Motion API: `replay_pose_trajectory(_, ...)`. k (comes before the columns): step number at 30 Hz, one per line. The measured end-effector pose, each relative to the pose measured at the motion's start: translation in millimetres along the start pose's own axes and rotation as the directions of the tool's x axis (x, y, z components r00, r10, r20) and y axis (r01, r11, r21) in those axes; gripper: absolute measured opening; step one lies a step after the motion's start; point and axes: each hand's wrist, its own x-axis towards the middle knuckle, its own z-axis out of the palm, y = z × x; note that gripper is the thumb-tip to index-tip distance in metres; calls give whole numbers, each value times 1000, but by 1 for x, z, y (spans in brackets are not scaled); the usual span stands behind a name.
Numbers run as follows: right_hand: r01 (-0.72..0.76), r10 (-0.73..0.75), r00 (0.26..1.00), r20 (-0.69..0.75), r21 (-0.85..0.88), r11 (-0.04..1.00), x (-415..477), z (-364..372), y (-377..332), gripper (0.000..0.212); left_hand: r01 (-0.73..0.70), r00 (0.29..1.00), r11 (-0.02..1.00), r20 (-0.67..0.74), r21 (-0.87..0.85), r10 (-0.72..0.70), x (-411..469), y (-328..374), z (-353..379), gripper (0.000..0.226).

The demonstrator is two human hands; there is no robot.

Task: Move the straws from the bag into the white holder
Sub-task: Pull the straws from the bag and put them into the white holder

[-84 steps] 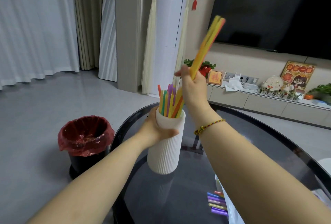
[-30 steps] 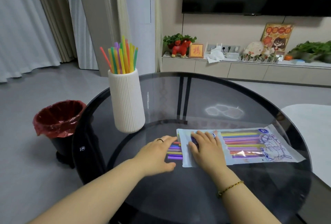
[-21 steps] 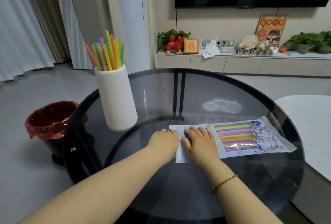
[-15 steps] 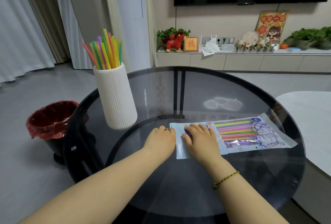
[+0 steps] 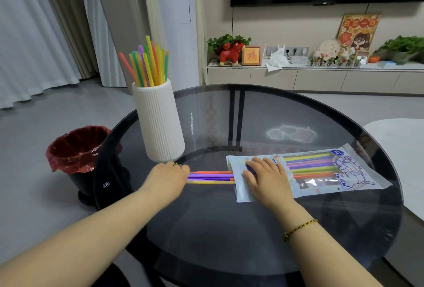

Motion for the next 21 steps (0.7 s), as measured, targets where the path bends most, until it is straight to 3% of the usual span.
replay_pose_trajectory(4,-10,10,1000,13,14,1000,1,1,2,40,55,981,998,-189,13,-52,-27,-36,-5,17)
replay_pose_trajectory(7,-10,9,1000,22,20,1000,0,1,4,41,53,975,998,-218,24,-46,-39,-58,-13,33)
replay_pose_trajectory(9,-14,13,999,33,20,1000,-1,1,4,40,73,987,996,-149,58,-64,-48,-70,-14,31)
replay_pose_trajectory(14,-30,29,998,62,4,1000,-4,-3,-1,39,96,962,995,-261,41,-82,-78,-111,-6,45)
replay_pose_trajectory(18,-26,41,992,-118,131,991,-5,-15,-26,37,131,985,985,-131,113,-116,-94,-131,-18,34)
replay_pose_trajectory(21,167,-119,967,-225,209,963,-8,-25,-74,41,166,975,979,-168,121,-145,-100,-138,-22,27)
